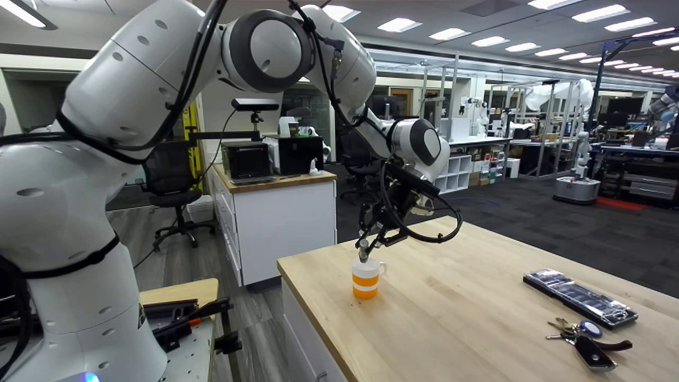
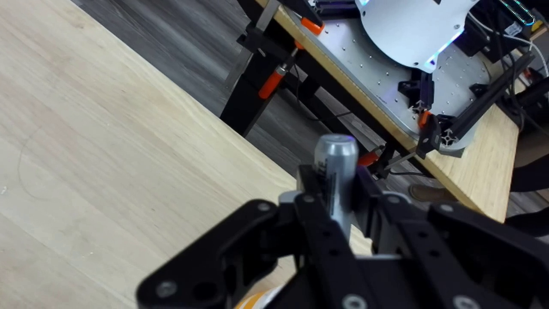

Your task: Put the marker in the mug

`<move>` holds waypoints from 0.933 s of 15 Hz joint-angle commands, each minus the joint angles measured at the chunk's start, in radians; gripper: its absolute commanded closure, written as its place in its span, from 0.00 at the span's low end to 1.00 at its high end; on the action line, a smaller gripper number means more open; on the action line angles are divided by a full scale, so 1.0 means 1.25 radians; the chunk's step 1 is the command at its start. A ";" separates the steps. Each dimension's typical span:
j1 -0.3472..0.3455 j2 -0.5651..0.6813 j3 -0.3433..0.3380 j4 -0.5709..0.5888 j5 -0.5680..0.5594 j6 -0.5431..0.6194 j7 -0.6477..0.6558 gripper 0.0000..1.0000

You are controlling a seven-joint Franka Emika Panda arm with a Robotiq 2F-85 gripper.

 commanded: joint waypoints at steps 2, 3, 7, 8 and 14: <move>0.011 0.054 0.005 0.073 -0.027 -0.048 -0.031 0.94; 0.015 0.063 0.006 0.084 -0.031 -0.053 -0.036 0.94; 0.034 0.105 0.006 0.133 -0.059 -0.087 -0.061 0.94; 0.039 0.115 0.006 0.147 -0.066 -0.097 -0.067 0.94; 0.061 0.156 0.007 0.205 -0.102 -0.132 -0.112 0.94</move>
